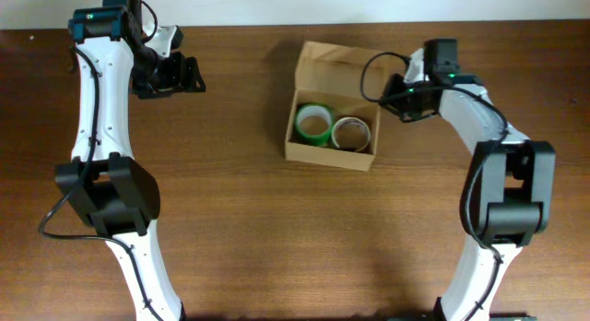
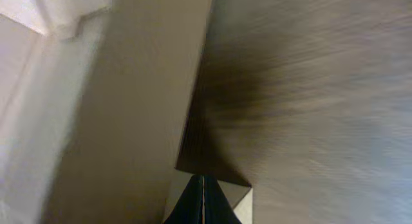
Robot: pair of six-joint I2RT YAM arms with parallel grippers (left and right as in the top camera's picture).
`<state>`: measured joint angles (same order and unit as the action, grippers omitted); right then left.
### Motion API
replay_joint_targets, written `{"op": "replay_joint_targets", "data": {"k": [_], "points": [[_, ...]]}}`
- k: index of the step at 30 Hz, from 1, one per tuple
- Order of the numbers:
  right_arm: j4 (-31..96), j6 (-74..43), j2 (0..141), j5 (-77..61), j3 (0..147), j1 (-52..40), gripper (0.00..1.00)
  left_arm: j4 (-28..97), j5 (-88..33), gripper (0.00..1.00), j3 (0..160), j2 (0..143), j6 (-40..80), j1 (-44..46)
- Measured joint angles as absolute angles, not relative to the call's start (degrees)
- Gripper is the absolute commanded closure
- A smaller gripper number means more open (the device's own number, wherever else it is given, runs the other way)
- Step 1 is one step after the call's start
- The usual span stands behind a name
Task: Pack container
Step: 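Bring both grippers to the raised box lid from either side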
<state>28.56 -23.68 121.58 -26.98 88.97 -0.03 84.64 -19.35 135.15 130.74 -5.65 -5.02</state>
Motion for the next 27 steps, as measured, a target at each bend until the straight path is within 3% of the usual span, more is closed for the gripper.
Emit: {"op": "replay_joint_targets", "data": {"k": [10,12,14,17,23,27], "points": [[26.50,-23.33,121.58,-29.63,88.97,1.13,0.96,81.87,-19.88,0.21,135.15,130.76,-5.50,-4.56],[26.50,-23.35,121.58,-30.61,88.97,2.79,0.96,79.96,-21.82,0.34,135.15,130.80,-5.15,-3.68],[26.59,-23.33,121.58,-31.62,88.97,4.36,0.96,78.35,-24.05,0.61,135.15,131.09,-4.99,-2.33],[27.14,-23.33,121.58,-33.01,88.97,6.09,0.96,75.42,-26.92,0.79,135.17,132.75,-3.75,0.91],[26.98,-22.48,121.58,-37.91,88.97,6.55,0.96,69.17,-36.05,0.95,135.15,139.35,-0.93,5.98],[26.65,-22.37,121.58,-42.85,88.97,6.57,0.96,65.34,-45.84,0.94,135.15,144.40,1.58,6.00]]}}
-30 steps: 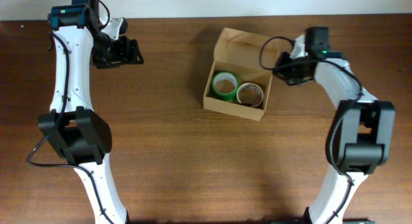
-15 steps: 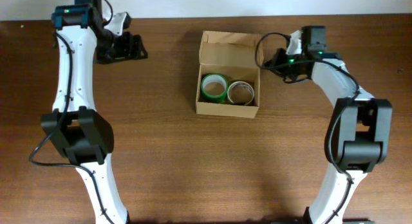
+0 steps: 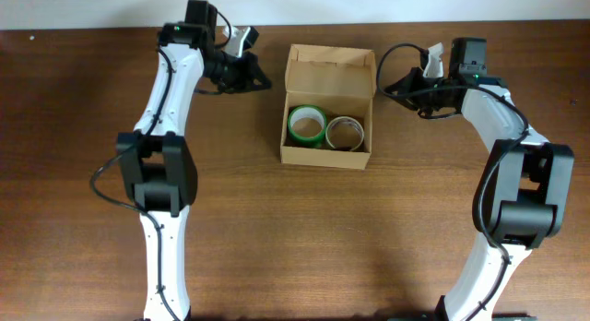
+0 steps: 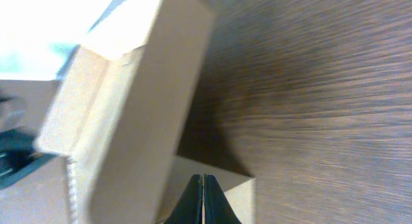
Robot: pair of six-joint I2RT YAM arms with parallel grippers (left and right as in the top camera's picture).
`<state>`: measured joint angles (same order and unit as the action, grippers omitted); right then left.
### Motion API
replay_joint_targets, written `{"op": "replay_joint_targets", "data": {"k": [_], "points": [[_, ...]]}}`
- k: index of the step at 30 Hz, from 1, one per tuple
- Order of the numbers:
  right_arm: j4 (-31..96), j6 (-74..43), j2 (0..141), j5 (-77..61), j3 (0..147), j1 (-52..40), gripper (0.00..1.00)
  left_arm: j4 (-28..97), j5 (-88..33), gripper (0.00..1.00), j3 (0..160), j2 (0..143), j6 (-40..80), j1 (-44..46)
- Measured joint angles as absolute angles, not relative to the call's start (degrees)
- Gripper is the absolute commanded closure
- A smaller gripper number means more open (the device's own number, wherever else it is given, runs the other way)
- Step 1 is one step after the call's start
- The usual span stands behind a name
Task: Pack container
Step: 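Bring both grippers to the raised box lid from either side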
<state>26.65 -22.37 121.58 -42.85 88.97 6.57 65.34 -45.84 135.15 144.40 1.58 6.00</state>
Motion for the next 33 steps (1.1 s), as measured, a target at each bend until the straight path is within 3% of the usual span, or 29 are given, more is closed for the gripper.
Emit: {"op": "replay_joint_targets", "data": {"k": [14,22,33], "points": [[26.17,-25.76,121.58,-51.40,88.97,8.64,0.96,49.47,-65.69,0.92,135.00,152.00,14.17,5.41],[25.93,-26.35,124.33,-51.37,88.97,8.64,0.96,43.66,-68.07,0.92,135.00,153.34,22.11,7.29],[20.10,-27.05,129.40,-52.25,88.92,7.40,0.96,42.39,-68.42,0.92,135.00,155.94,24.34,7.60]]}}
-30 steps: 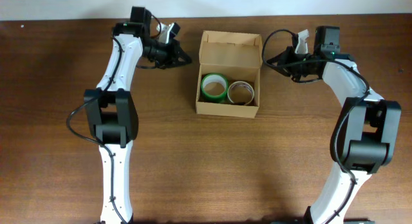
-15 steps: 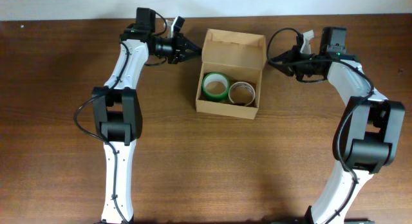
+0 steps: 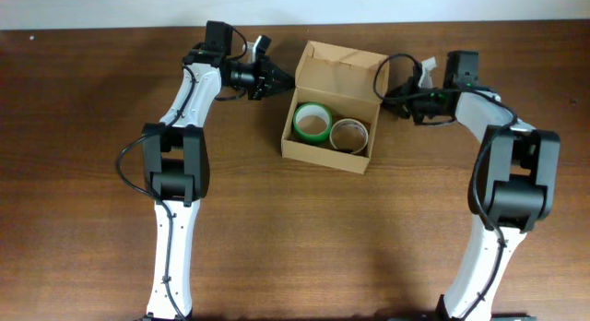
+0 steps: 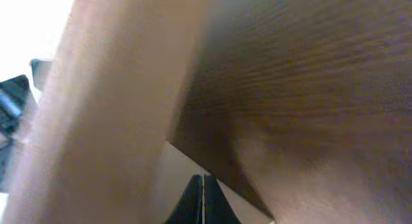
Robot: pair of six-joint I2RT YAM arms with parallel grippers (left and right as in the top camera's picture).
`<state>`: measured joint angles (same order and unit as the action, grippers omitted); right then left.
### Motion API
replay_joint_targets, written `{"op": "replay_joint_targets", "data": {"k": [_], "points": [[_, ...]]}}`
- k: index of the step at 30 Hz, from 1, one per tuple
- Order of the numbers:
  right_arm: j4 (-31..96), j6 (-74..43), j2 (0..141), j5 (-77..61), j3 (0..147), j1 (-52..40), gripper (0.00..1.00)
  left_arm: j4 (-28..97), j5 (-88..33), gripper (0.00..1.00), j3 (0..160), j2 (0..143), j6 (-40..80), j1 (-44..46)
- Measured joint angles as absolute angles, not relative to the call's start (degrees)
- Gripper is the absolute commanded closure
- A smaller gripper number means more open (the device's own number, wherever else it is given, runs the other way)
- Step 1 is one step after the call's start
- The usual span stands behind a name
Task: Pack container
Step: 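Bring both grippers to the raised box lid from either side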
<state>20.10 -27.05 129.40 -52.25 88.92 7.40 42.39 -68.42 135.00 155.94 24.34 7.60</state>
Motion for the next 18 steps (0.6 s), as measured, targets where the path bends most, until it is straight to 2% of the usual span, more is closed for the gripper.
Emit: {"op": "replay_joint_targets", "data": {"k": [8,18], "points": [[10.20,-28.60,129.40,-54.43,88.92,6.66,0.96,37.32,-68.84,0.92,135.00,155.96,25.41,7.62],[6.48,-29.74,129.45,-62.15,88.92,6.66,0.96,16.12,-77.65,0.94,134.80,156.03,33.87,7.60]]}}
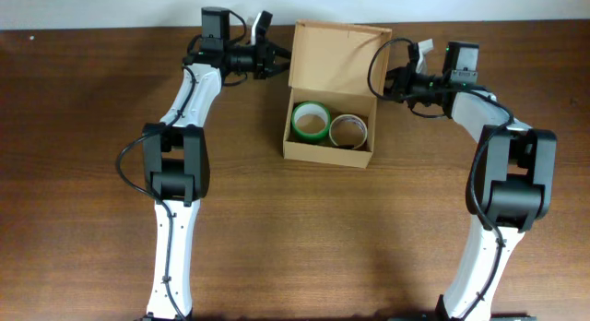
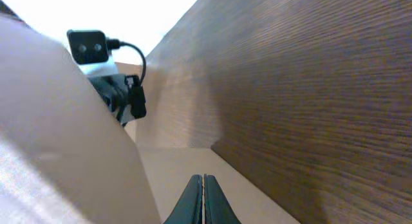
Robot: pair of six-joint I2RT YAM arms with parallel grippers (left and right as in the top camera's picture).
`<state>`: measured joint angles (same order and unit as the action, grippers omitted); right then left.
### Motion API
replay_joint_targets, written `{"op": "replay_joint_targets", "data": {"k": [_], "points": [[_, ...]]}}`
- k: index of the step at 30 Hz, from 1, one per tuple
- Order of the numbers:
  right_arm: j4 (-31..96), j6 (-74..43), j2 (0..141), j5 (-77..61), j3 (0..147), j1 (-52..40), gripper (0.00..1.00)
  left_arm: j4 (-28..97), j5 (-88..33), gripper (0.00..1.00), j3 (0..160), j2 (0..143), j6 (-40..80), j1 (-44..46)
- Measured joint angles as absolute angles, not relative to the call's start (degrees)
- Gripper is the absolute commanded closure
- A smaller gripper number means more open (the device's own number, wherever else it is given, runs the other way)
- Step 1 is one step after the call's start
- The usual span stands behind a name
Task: Pack container
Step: 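Bring both grippers to the raised box lid from either side, then fold the box lid down over the box with both grippers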
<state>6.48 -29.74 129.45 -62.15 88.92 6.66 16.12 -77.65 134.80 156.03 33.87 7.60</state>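
An open cardboard box [image 1: 327, 153] sits mid-table with a green tape roll [image 1: 312, 121] and a pale tape roll [image 1: 349, 129] inside. Its rear flap [image 1: 336, 58] stands tilted up behind them. My left gripper [image 1: 282, 56] is at the flap's left edge, its fingers looking drawn together. At the flap's right edge my right gripper [image 1: 386, 84] touches the cardboard. In the right wrist view the right gripper [image 2: 203, 184] is shut, nothing between its fingers, lying on the cardboard flap [image 2: 174, 172], with the left gripper [image 2: 119, 95] visible across the box.
The wooden table [image 1: 277, 229] stretches wide in front of the box. A pale wall runs along the table's far edge [image 1: 111, 28], close behind both grippers. Both arms [image 1: 180, 109] reach inward from the sides.
The left gripper has moved up and slightly back to the flap's upper left edge. The rear flap now shows broader and squarer from above. The right gripper stays shut at the right edge.
First the left gripper was far left of the box and the right one sat shut at the box's right side. Then the left arm stood nearer the box. Later both grippers flanked the rear flap, and now both are against its edges.
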Motion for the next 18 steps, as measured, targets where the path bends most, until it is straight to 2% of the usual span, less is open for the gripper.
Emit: {"op": "replay_joint_targets", "data": {"k": [3,12,18], "points": [[3.68,-29.85,129.45,-64.53,88.92,6.66,0.96,9.30,-81.17,0.98,134.76,156.03,37.32,7.60],[1.78,-29.82,129.45,-73.41,92.51,5.96,0.96,-12.69,-88.14,0.99,134.74,156.03,50.87,7.60],[1.67,-30.22,129.45,-75.37,97.71,2.98,0.96,-37.50,-89.06,0.98,134.80,156.07,67.44,7.64]]}}
